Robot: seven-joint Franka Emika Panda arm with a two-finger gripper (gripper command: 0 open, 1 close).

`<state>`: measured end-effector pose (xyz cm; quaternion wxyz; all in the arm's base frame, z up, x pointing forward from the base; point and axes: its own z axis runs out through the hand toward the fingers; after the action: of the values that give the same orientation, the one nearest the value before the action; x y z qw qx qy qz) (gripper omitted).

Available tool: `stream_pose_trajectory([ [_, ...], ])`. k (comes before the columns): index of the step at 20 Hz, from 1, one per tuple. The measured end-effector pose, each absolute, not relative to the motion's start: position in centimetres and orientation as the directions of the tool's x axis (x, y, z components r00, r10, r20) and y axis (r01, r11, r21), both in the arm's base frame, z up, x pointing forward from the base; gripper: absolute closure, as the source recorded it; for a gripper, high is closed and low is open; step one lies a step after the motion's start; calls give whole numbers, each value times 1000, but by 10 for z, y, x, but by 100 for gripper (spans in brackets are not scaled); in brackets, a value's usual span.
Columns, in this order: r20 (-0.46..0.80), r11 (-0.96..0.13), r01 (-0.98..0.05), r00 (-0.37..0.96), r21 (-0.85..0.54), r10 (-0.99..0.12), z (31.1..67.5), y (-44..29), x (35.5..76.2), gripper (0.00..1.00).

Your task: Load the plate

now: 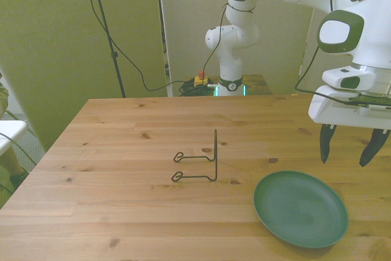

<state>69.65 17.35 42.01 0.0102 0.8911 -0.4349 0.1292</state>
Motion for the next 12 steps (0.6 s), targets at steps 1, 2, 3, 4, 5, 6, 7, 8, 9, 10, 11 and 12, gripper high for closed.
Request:
stream_pose_trajectory([
  [1,242,-620,-780,587,-89,-773,416,173,700,0],
  [2,245,-618,-781,584,-87,-773,414,172,703,0],
  [3,248,-617,-783,583,-83,-774,410,172,705,0],
  [4,250,-616,-784,582,-80,-774,407,172,707,0],
  [5,253,-615,-785,582,-77,-773,405,172,709,0],
  [6,254,-615,-786,581,-72,-773,403,173,711,0],
  [7,258,-614,-787,581,-67,-772,401,174,711,0],
  [8,267,-613,-787,579,-61,-770,400,176,712,0],
  [9,275,-612,-789,577,-58,-769,399,177,712,0],
  [10,279,-612,-789,576,-55,-768,399,178,713,0],
  [11,283,-610,-791,574,-51,-768,398,179,713,0],
  [12,284,-607,-793,572,-48,-769,396,179,714,0],
])
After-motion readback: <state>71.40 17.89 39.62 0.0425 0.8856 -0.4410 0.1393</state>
